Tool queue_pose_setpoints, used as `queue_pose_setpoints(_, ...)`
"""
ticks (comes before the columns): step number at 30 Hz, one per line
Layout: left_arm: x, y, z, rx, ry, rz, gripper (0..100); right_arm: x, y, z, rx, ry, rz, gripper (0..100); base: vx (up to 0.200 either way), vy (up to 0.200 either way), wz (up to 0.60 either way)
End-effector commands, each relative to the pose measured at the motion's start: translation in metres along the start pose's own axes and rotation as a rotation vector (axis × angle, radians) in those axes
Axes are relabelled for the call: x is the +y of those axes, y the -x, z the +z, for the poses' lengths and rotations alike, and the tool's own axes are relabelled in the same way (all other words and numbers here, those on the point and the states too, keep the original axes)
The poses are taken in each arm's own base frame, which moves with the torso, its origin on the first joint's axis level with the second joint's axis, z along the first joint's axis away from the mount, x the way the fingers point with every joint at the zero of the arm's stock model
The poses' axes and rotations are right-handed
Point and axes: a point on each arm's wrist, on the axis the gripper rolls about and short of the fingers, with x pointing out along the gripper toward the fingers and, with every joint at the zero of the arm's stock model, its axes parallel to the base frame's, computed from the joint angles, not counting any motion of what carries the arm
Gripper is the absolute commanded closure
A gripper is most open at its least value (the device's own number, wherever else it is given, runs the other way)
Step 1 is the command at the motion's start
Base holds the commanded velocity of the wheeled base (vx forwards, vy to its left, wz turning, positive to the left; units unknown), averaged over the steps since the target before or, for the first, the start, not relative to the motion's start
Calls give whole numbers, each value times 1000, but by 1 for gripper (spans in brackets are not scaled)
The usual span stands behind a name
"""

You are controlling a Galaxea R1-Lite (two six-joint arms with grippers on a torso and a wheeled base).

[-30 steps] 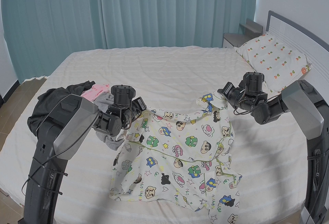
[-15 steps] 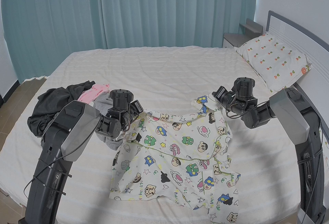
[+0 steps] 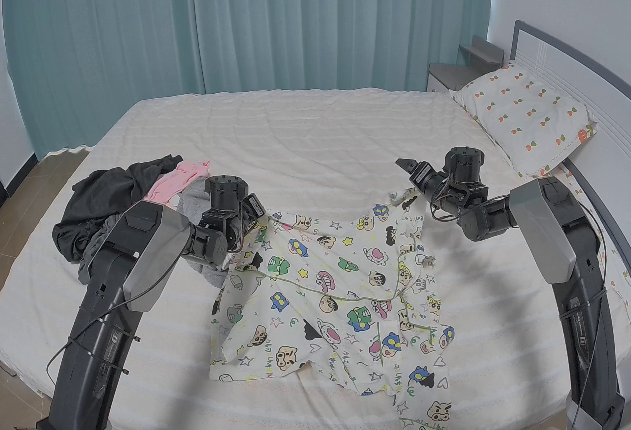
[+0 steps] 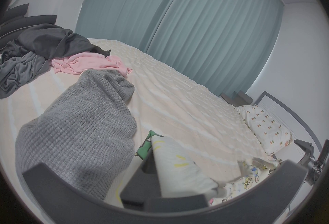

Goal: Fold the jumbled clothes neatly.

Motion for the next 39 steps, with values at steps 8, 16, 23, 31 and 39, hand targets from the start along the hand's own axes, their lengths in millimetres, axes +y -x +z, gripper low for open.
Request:
queue_pose_setpoints(8, 9, -9, 15, -23, 12, 25, 100, -15, -9, 15, -52, -52, -52, 0, 0, 0, 0)
queue_pose_setpoints(16, 11, -7, 14, 33, -1, 61, 100, -22, -8, 18, -31, -58, -114, 0, 0, 0, 0)
queue_pose_setpoints(23, 6, -2, 23, 33, 0, 58, 100, -25, 5, 27, -8, -61, -162, 0, 0, 0, 0)
queue_pose_setpoints(31, -1, 4, 35, 34, -1, 49, 0, -30, 45, 29, 122, -31, -204, 0, 0, 0, 0)
queue_pose_setpoints(39, -24, 47, 98, 26, 45, -17, 0, -56, 110, 10, 364, 72, -136, 0, 0, 0, 0)
